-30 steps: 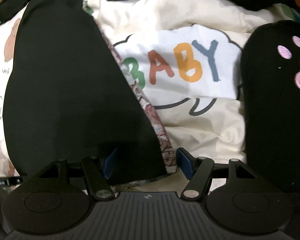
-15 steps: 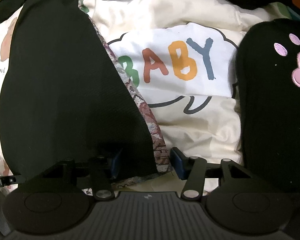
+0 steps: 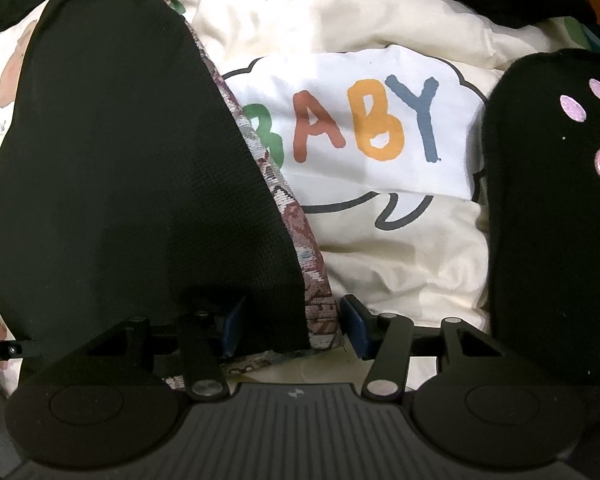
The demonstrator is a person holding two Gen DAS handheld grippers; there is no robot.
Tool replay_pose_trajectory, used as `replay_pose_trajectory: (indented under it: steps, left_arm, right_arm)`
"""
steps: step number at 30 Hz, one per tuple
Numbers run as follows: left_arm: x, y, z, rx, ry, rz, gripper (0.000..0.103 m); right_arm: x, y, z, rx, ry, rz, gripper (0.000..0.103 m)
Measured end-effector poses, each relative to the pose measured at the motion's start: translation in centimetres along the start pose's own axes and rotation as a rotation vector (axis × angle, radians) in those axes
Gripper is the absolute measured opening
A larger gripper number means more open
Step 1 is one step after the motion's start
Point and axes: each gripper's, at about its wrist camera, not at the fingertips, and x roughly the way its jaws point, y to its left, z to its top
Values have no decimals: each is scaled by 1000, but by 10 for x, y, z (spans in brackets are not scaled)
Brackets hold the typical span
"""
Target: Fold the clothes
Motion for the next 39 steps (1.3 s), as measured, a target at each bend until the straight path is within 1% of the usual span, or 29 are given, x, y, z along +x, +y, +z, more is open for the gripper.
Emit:
replay_pose_trajectory:
  steps: [1, 2, 5, 8, 10, 16, 19, 21, 24, 27, 30, 34, 35, 37, 38, 39]
  left_arm:
    - [-1, -1, 0, 12, 0, 1, 19]
    - [-1, -1, 0, 8, 3, -9, 13]
    - [-6, -1, 0, 4, 3, -10, 9]
    - [-15, 1, 0, 7, -1, -23, 6]
    - [-24, 5, 0, 4, -6, -45, 5]
    - [-60, 23, 3, -15, -41, -111, 4]
    - [-79, 30, 7, -10, -62, -126, 4]
    - [-93, 34, 11, -6, -75, -124, 4]
    - [-114, 41, 16, 3, -89, -119, 4]
    - [-128, 51, 18, 6, -94, -107, 4]
    - [-142, 63, 18, 1, -93, -93, 4]
    - [-148, 73, 6, 9, -92, -84, 4]
    - [-144, 74, 1, 12, -90, -81, 4]
    - [-150, 61, 0, 18, -87, -68, 4]
    - [-150, 57, -7, 20, -84, -65, 4]
    - [-144, 55, -22, 21, -79, -65, 4]
  right_arm:
    - [0, 0, 0, -6, 9, 15, 33]
    - [-1, 1, -1, -12, 16, 31, 19]
    - [-5, 6, -6, -32, 19, 27, 14]
    - [-10, 11, -10, -52, 19, 13, 13]
    - [-15, 12, -12, -48, 18, 16, 12]
    - [-37, 3, -17, 35, 21, 90, 11]
    - [-46, 5, -21, 67, 19, 120, 11]
    - [-51, 11, -26, 87, 21, 153, 11]
    - [-53, 6, -28, 93, 32, 181, 11]
    - [-49, 32, -37, 89, 49, 196, 11]
    - [-50, 45, -50, 82, 70, 208, 11]
    - [-47, 54, -64, 71, 90, 227, 11]
    - [-45, 55, -66, 68, 92, 230, 11]
    - [-43, 56, -66, 62, 95, 231, 11]
    - [-42, 57, -67, 59, 96, 232, 11]
    - [-41, 57, -67, 56, 98, 232, 12]
